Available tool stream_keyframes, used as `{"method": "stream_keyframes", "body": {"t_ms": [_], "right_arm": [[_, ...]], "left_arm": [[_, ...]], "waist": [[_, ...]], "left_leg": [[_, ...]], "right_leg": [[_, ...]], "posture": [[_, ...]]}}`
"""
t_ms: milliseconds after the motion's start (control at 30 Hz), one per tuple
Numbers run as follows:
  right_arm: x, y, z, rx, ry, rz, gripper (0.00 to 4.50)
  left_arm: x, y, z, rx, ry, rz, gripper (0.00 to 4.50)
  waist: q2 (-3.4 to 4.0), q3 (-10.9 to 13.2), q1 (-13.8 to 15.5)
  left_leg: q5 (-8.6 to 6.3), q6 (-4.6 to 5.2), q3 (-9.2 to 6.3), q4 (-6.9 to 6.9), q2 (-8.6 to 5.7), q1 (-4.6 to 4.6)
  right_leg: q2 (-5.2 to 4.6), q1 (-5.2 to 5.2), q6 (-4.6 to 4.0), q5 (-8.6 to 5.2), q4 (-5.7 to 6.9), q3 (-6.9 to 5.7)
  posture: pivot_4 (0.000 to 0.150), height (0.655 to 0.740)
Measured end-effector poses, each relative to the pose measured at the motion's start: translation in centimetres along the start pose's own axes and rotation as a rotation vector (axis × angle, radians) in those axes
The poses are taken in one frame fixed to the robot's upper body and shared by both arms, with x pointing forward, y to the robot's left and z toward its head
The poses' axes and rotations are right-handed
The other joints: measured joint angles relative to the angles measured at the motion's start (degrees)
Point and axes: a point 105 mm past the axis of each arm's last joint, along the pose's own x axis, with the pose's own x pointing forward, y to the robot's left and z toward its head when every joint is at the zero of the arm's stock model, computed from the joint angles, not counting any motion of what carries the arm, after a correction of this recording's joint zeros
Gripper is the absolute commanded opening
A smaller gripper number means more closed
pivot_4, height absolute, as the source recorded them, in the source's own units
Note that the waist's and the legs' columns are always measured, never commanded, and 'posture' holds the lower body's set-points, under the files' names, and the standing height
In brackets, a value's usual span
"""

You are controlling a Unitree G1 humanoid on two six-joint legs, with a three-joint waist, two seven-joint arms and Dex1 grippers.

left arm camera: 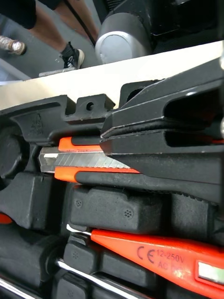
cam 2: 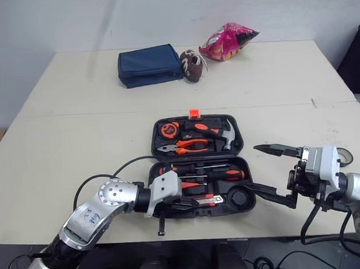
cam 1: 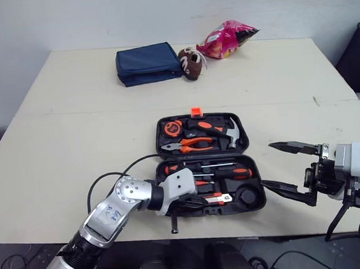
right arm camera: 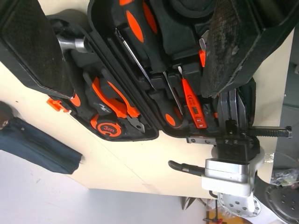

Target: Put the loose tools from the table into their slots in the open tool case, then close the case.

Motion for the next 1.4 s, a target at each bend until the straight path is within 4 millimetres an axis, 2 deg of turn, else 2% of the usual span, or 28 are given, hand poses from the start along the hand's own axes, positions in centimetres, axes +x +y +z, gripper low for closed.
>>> {"method": "stream_keyframes", "body": {"t_ms": [167,267,367,467,500,567,667,733,867,933,1000,1100,1167,1233,1400], "right_arm": [[-0.9,0.2,-1.3,0.010,0.017,-0.036,4.50],[-2.0,-0.4,-1.2,-0.014,0.026,-0.124,4.50],[-3.0,-1.1,-0.9,-0.058,0.036,-0.213,4.50],[-5.3,-1.8,-0.8,-0.097,0.071,-0.340,4.50],[-6.9,-2.0,-1.0,-0.101,0.089,-0.428,4.50],[-9.9,-1.9,-2.1,-0.087,0.150,-0.557,4.50],[-14.0,-1.2,-3.7,-0.067,0.222,-0.723,4.50],[-16.3,-0.6,-4.6,-0.055,0.266,-0.808,4.50],[-19.9,0.0,-4.8,-0.088,0.323,-0.960,4.50],[-22.9,1.4,-5.1,-0.078,0.371,-1.103,4.50],[-25.3,2.9,-5.8,-0.042,0.407,-1.226,4.50],[-26.7,4.4,-6.8,-0.014,0.459,-1.287,4.50],[-27.5,5.1,-7.0,-0.003,0.483,-1.314,4.50],[-27.9,5.4,-7.2,0.004,0.488,-1.328,4.50],[-26.7,4.2,-7.2,-0.008,0.437,-1.295,4.50]], "left_arm": [[-0.1,0.2,0.2,0.034,-0.042,0.029,0.03],[-1.7,0.9,0.5,0.086,-0.118,0.050,0.03],[-3.6,1.7,1.9,0.130,-0.190,0.081,0.03],[-6.2,2.7,2.0,0.148,-0.202,0.151,0.85],[-7.7,3.2,2.3,0.136,-0.249,0.203,1.36],[-11.1,4.8,2.2,0.134,-0.278,0.335,2.08],[-16.6,7.0,-0.1,0.123,-0.257,0.545,3.45],[-19.2,8.0,-2.4,0.079,-0.228,0.648,4.41],[-23.4,8.2,-5.1,0.019,-0.196,0.785,4.47],[-26.9,7.0,-7.7,-0.049,-0.133,0.889,4.47],[-29.6,6.0,-9.3,-0.093,-0.129,0.988,4.47],[-31.5,5.5,-9.2,-0.065,-0.200,1.089,4.47],[-32.0,5.1,-9.5,-0.065,-0.214,1.132,4.47],[-31.3,4.7,-10.0,-0.081,-0.218,1.123,4.47],[-29.0,5.0,-8.6,-0.054,-0.252,1.052,4.47]], "waist": [[0.08,-0.1,0.0],[0.21,0.0,-0.1],[0.21,0.0,-0.1],[0.22,0.0,-0.1],[0.22,0.0,-0.1],[0.22,0.0,0.0],[0.29,0.0,-0.2],[0.32,0.1,-0.4],[0.30,0.1,-1.1],[0.27,0.0,-1.6],[0.25,0.0,-1.7],[0.26,0.0,-1.7],[0.26,0.0,-1.7],[0.26,0.0,-1.7],[0.15,0.0,-1.7]], "left_leg": [[-0.09,0.11,-0.16,-0.01,0.01,0.05],[-0.10,0.08,-0.17,-0.02,0.04,-0.05],[-0.10,0.07,-0.18,-0.02,0.04,-0.09],[-0.11,0.07,-0.17,-0.06,0.04,-0.10],[-0.13,0.05,-0.18,-0.08,0.06,-0.09],[-0.13,0.04,-0.21,-0.11,0.06,-0.10],[-0.24,0.09,-0.12,-0.14,0.04,-0.05],[-0.35,0.13,-0.04,-0.15,0.06,-0.04],[-0.49,0.16,-0.03,-0.16,0.08,-0.06],[-0.44,-0.02,0.03,-0.52,0.09,-0.06],[-0.37,-0.15,0.13,-0.76,0.08,-0.09],[-0.34,-0.16,0.17,-0.77,0.08,-0.06],[-0.32,-0.20,0.16,-0.81,0.07,-0.04],[-0.38,-0.30,0.17,-0.81,0.06,0.00],[-0.35,-0.40,0.15,-0.81,0.07,0.02]], "right_leg": [[-0.03,0.28,0.08,0.06,-0.26,-0.14],[-0.02,0.18,0.08,0.06,-0.27,-0.17],[-0.02,0.15,0.07,0.06,-0.29,-0.19],[-0.02,0.15,0.07,0.06,-0.33,-0.19],[-0.02,0.15,0.07,0.05,-0.36,-0.21],[-0.02,0.15,0.06,0.04,-0.43,-0.27],[-0.06,0.15,0.05,0.04,-0.43,-0.27],[-0.09,0.14,0.05,0.04,-0.43,-0.27],[-0.15,0.08,0.04,0.03,-0.45,-0.28],[-0.18,-0.14,-0.12,-0.10,-0.45,-0.29],[-0.18,-0.35,-0.19,-0.18,-0.44,-0.27],[-0.20,-0.37,-0.19,-0.18,-0.39,-0.25],[-0.21,-0.36,-0.18,-0.17,-0.38,-0.23],[-0.23,-0.34,-0.18,-0.16,-0.34,-0.20],[-0.19,-0.33,-0.28,-0.03,-0.27,-0.20]], "posture": [[0.150,0.7400],[0.150,0.7400],[0.150,0.7400],[0.150,0.7400],[0.150,0.7400],[0.150,0.7400],[0.150,0.7400],[0.150,0.7400],[0.150,0.7400],[0.150,0.7400],[0.150,0.7400],[0.150,0.7400],[0.150,0.7400],[0.150,0.7400],[0.150,0.7400]]}}
